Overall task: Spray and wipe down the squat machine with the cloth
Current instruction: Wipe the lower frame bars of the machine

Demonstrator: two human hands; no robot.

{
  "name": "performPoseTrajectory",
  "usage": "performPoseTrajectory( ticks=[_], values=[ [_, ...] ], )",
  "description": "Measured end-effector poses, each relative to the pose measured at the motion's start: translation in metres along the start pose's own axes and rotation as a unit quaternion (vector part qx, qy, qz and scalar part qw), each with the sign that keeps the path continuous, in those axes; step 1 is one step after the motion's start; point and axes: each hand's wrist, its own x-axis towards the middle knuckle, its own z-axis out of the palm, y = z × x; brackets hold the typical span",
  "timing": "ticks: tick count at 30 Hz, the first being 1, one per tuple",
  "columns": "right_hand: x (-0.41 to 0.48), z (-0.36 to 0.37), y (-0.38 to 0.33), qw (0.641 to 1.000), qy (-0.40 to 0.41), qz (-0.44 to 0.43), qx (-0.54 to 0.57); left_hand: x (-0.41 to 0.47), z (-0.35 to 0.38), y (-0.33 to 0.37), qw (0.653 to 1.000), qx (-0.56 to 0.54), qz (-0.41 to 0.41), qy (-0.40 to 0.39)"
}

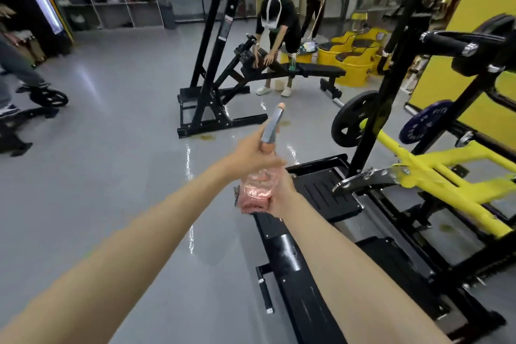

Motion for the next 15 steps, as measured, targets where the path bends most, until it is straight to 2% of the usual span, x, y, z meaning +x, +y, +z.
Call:
performPoseTrajectory(
  ticks=[4, 8, 11, 15],
  values=[
    [0.041, 0.020, 0.005, 0.999, 0.008, 0.025, -0.025, 0.025, -0.014, -0.042, 0.994, -0.072, -0.050, 0.071],
    [0.087, 0.014, 0.000, 0.998, 0.027, 0.027, -0.057, 0.062, -0.028, -0.082, 0.987, -0.109, -0.090, 0.076],
    [0.136, 0.009, -0.007, 0.997, 0.052, 0.044, -0.048, 0.095, -0.033, -0.106, 0.978, -0.137, -0.110, 0.110],
    [0.179, 0.014, -0.029, 0.988, 0.022, 0.089, -0.126, 0.145, -0.047, -0.142, 0.975, -0.168, -0.110, 0.096]
  ],
)
